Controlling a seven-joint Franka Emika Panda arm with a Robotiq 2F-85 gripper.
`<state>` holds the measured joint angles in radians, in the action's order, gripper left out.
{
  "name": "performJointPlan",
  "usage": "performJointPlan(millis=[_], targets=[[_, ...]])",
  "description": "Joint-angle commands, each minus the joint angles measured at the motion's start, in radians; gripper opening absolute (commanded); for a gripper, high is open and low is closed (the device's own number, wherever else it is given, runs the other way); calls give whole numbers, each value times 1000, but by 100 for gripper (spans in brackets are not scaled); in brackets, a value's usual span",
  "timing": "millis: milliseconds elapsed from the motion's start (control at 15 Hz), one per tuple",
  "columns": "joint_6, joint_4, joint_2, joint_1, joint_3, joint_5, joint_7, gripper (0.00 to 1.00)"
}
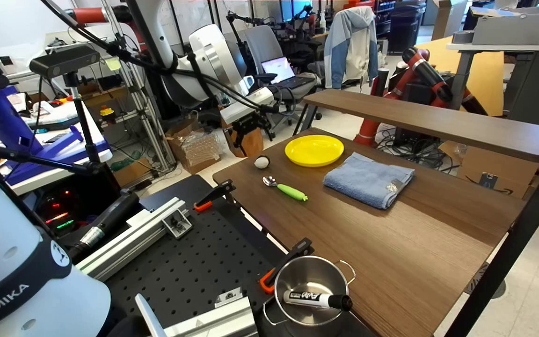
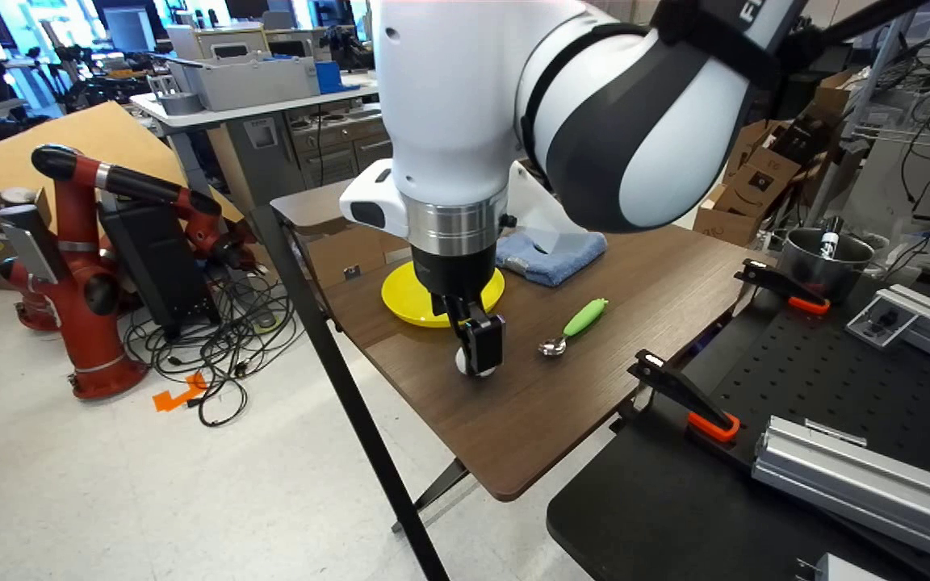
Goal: Place the white plush toy on the yellow plate
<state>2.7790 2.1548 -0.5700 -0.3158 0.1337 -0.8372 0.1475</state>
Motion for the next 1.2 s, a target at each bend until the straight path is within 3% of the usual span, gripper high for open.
performJointPlan(millis=[0, 400, 467, 533, 1133], targets=[[-13, -16, -37, 54, 40, 68, 102, 100], [-41, -48, -84, 96, 62, 169, 239, 100], [-42, -55, -90, 98, 64, 177, 258, 75], [-43, -62, -96, 99, 67, 183, 275, 74], [-57, -80, -105, 98, 69, 186, 347, 7]])
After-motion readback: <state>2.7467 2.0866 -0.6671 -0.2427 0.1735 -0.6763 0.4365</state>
